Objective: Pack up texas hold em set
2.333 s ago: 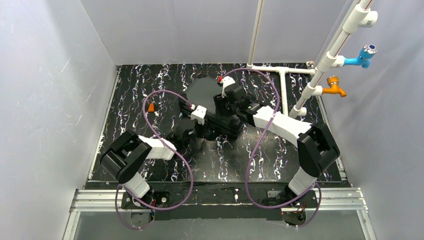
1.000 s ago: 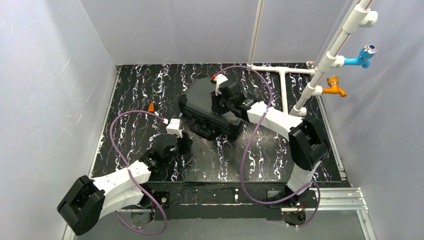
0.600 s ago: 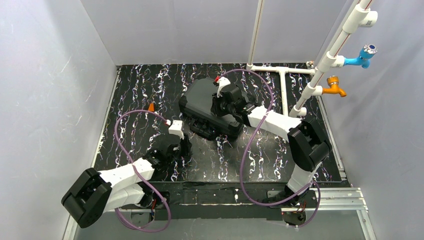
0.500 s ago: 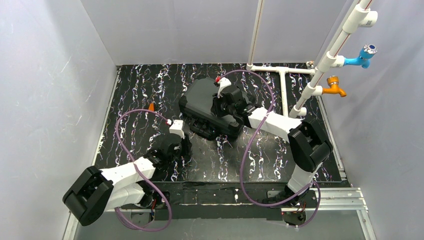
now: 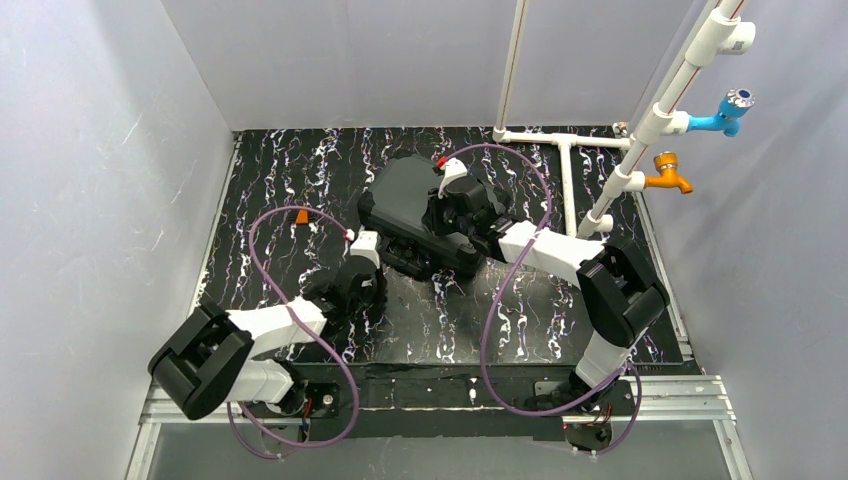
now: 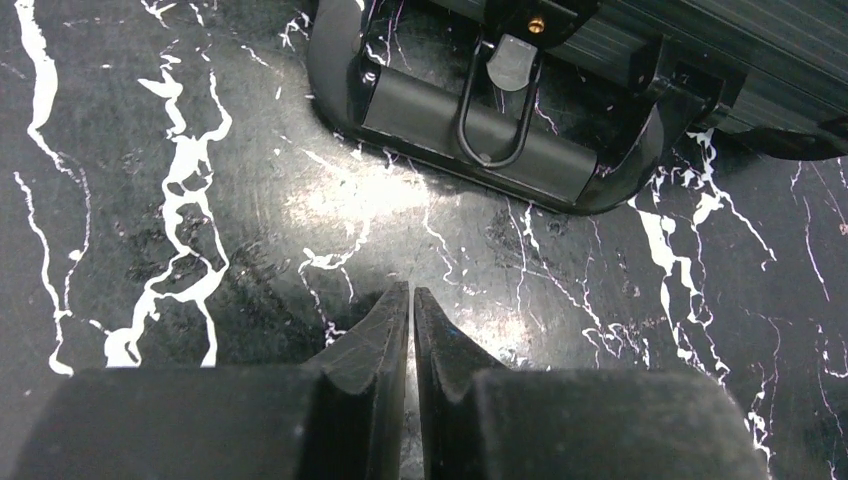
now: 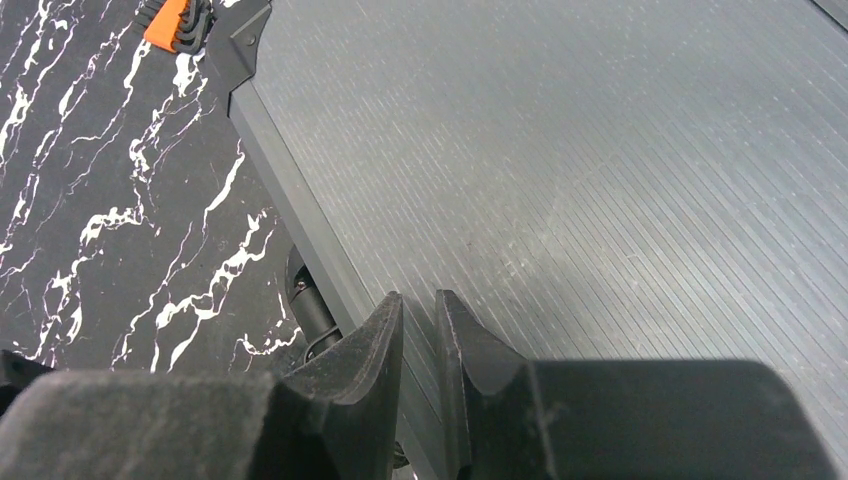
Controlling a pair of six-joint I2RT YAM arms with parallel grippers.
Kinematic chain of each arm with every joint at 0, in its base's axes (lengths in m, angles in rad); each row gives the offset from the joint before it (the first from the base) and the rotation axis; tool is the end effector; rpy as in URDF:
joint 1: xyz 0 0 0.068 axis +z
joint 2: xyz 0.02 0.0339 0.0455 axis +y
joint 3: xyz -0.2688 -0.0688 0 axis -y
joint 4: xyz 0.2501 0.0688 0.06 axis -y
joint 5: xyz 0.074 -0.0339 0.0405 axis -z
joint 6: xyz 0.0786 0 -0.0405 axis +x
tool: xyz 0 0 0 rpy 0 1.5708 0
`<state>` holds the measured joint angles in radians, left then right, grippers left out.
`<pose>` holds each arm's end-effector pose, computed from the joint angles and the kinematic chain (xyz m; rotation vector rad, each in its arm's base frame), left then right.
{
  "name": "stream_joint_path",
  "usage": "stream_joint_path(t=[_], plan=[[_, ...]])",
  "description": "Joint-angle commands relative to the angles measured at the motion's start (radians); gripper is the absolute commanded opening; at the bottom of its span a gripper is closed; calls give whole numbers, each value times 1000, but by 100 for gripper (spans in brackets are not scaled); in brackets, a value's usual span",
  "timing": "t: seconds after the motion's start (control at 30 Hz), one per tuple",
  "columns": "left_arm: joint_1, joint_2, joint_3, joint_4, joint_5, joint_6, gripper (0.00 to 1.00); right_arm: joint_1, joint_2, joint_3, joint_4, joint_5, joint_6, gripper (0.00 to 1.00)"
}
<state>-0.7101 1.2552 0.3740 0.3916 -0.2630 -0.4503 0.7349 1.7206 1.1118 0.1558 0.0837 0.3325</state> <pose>0.2213 -0.1633 0.1438 0.1050 2.0700 -0.4513 0.3283 0.2878 0.2188 -0.3609 2.0411 0.5845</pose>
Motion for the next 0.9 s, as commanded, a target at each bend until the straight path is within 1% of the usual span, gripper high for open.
stream_joint_path(t=[0.0,0.1,0.47,0.87], plan=[[-1,63,60,41,-13,-1,3,1,54,-86,-264,24,-1,28],[0,95,72,69,-14,-5,0,1,55,-88,-260,19,-1,28],[8,200,131,145,5,20,0,1,58,-92,-245,4,3,28],[17,265,159,152,1,26,0,1,60,-92,-239,-4,3,28]])
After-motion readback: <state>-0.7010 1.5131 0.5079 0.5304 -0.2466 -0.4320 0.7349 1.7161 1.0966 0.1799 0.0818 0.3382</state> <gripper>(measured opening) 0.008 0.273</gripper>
